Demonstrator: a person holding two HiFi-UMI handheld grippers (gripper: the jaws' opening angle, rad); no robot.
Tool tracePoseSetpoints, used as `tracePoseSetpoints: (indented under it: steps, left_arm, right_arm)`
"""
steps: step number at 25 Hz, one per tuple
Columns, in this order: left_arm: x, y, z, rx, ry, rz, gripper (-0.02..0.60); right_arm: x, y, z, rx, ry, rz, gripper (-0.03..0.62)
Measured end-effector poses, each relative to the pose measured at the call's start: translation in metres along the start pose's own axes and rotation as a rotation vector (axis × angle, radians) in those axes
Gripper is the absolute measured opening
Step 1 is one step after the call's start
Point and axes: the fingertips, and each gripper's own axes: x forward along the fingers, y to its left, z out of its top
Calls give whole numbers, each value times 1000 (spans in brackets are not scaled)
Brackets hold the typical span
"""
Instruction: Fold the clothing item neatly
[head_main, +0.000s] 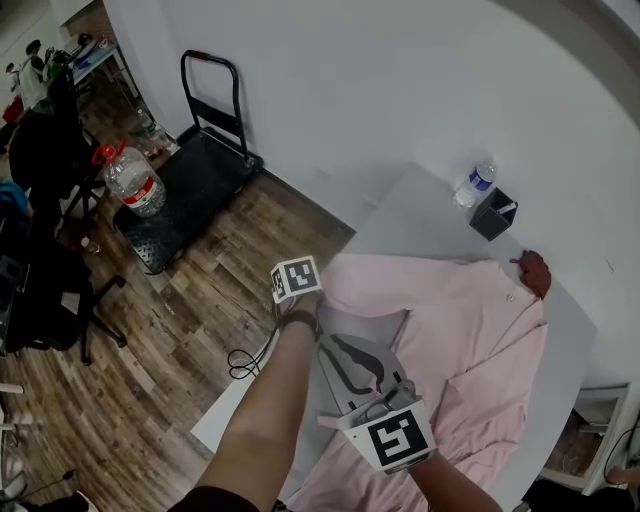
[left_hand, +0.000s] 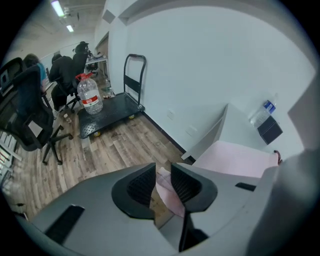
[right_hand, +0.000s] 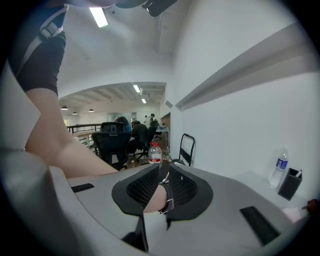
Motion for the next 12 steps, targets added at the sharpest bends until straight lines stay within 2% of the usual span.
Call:
tracePoseSetpoints:
  steps: [3,4,5,7,9,12]
  left_arm:
    - [4,-4,-3,60,51,6,95]
    - [3,-3,-3,71,58,0,58]
    - [2,-1,-2,69,58,-18,28]
    - [-3,-2,-1,22,34,-91,21]
    - [-11,-3,4,-33,-25,-148,20]
    - [-37,6,25,-38,-197,-143,20]
  right_arm:
    - [-5,4,-4,4,11,-4,66]
    - [-7,6,-8,-1,22,-7,66]
    - [-9,7,-12,-3,32,-11,66]
    - [-14,7,-18,3,43,-20,66]
    - [-21,1,-23,24,47,-34,66]
    - [-30,-5,-29,59,46,-61,66]
